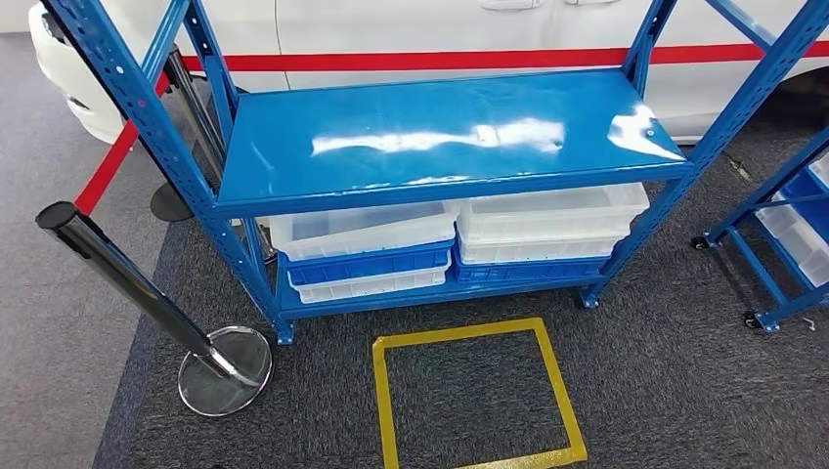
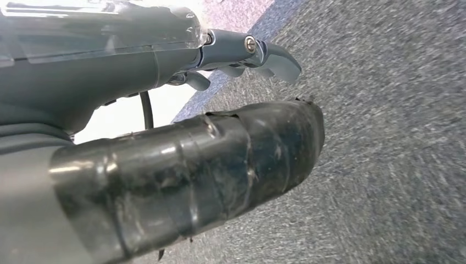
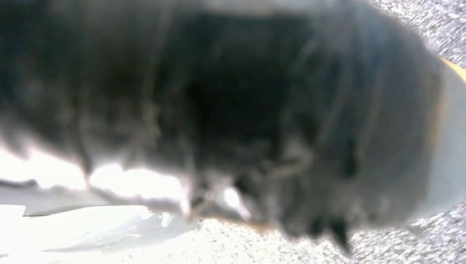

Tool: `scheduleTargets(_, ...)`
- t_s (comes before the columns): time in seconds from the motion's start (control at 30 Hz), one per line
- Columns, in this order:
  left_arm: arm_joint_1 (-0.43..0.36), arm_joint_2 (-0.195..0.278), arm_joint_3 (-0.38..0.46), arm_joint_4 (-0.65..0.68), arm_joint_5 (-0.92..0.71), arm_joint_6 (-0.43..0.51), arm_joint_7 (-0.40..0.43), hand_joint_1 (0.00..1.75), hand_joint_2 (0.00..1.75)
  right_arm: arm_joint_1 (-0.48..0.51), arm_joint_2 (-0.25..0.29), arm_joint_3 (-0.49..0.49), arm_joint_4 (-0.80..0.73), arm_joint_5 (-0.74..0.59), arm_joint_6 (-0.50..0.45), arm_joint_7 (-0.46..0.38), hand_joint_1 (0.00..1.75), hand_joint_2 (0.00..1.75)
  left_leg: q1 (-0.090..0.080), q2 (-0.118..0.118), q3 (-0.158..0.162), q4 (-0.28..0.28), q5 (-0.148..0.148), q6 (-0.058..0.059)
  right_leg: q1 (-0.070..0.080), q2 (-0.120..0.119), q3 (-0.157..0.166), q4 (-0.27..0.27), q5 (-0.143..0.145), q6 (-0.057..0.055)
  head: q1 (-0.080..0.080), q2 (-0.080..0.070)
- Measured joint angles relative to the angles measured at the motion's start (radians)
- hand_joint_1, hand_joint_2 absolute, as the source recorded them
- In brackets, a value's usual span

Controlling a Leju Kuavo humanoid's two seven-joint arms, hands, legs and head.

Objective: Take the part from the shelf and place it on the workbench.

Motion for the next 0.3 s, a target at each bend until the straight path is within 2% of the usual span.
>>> scheduleTargets(0.03,0.0,0.0,0.0,0.0,0.0,0.0,0.001,0.0,0.0,-0.001,-0.001,0.0,0.001,0.002,0.0,0.002,0.0,0.0,-0.002,0.002,0.005,0.001,-0.007,-0.005,0.003,-0.004,0.022,-0.048,0.019,-0.005,0.0,0.0)
scheduleTargets(0.1,-0.002,0.0,0.0,0.0,-0.001,0.002,0.004,0.0,0.0,-0.002,-0.001,0.0,0.003,0.005,-0.004,0.009,0.0,0.87,-0.007,0.004,0.007,0.005,-0.016,-0.008,0.006,-0.007,0.039,-0.08,0.02,-0.009,-0.001,0.0)
scheduleTargets(0.17,-0.003,0.0,0.0,0.0,-0.004,0.011,0.006,0.0,0.87,-0.002,-0.001,0.0,0.006,0.005,-0.013,0.023,0.0,1.75,-0.007,0.005,0.01,0.005,-0.019,-0.002,0.005,-0.004,0.042,-0.084,0.019,-0.01,-0.002,0.0)
scheduleTargets(0.23,-0.005,0.0,0.0,0.0,-0.008,0.026,0.008,0.0,1.75,-0.002,-0.001,0.0,0.011,0.004,-0.025,0.039,0.0,1.75,-0.005,0.005,0.013,-0.001,-0.02,0.001,0.008,-0.004,0.043,-0.083,0.015,-0.015,-0.003,0.0)
scheduleTargets(0.3,-0.005,0.0,0.0,0.0,-0.011,0.039,0.014,0.0,1.75,-0.003,-0.001,0.0,0.013,0.005,-0.033,0.048,0.0,1.75,-0.005,0.005,0.017,-0.005,-0.02,0.0,0.009,-0.003,0.044,-0.083,0.013,-0.018,-0.003,0.0)
